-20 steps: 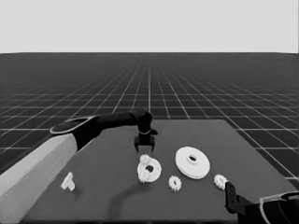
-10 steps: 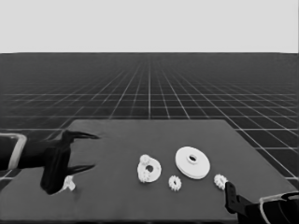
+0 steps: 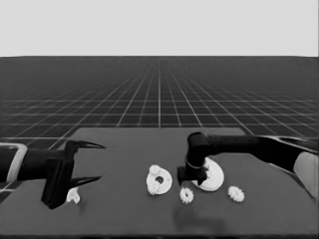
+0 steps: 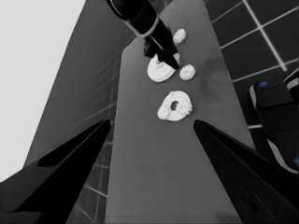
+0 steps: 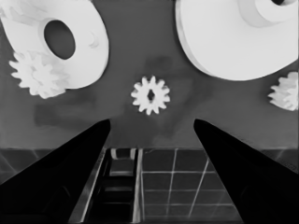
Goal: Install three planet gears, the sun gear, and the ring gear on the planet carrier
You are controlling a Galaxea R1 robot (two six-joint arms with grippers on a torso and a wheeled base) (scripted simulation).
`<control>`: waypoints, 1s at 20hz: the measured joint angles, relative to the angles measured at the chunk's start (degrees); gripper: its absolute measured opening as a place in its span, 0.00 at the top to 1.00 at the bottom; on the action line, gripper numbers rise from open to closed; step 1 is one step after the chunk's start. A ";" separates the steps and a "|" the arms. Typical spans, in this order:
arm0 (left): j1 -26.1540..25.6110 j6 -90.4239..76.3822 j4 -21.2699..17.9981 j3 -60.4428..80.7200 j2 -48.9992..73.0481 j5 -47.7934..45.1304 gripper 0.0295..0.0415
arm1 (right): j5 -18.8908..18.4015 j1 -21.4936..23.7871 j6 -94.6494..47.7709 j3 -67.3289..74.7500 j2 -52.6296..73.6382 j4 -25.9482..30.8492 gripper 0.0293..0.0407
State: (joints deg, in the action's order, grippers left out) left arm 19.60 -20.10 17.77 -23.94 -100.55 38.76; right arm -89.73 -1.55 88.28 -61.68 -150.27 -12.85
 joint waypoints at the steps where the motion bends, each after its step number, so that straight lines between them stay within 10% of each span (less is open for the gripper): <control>1: 0.00 0.00 0.00 0.00 0.00 0.00 0.25 | 0.54 -5.36 -1.56 -2.29 -0.49 -5.73 0.19; 10: 0.00 0.00 0.00 0.00 0.00 0.00 0.25 | 3.02 -13.27 -5.18 -8.28 -1.91 -12.92 0.19; 12: 0.00 0.00 0.00 0.00 0.00 0.00 0.25 | 3.04 -13.30 -5.20 -8.32 -1.91 -12.95 0.82; 20: 0.00 0.00 0.00 0.00 0.00 0.00 0.25 | 3.05 -13.28 -5.21 -8.33 -1.92 -12.97 0.83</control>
State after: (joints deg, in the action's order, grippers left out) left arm 19.61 -20.10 17.77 -23.94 -100.55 38.76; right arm -86.68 -14.83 83.06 -70.01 -152.20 -25.83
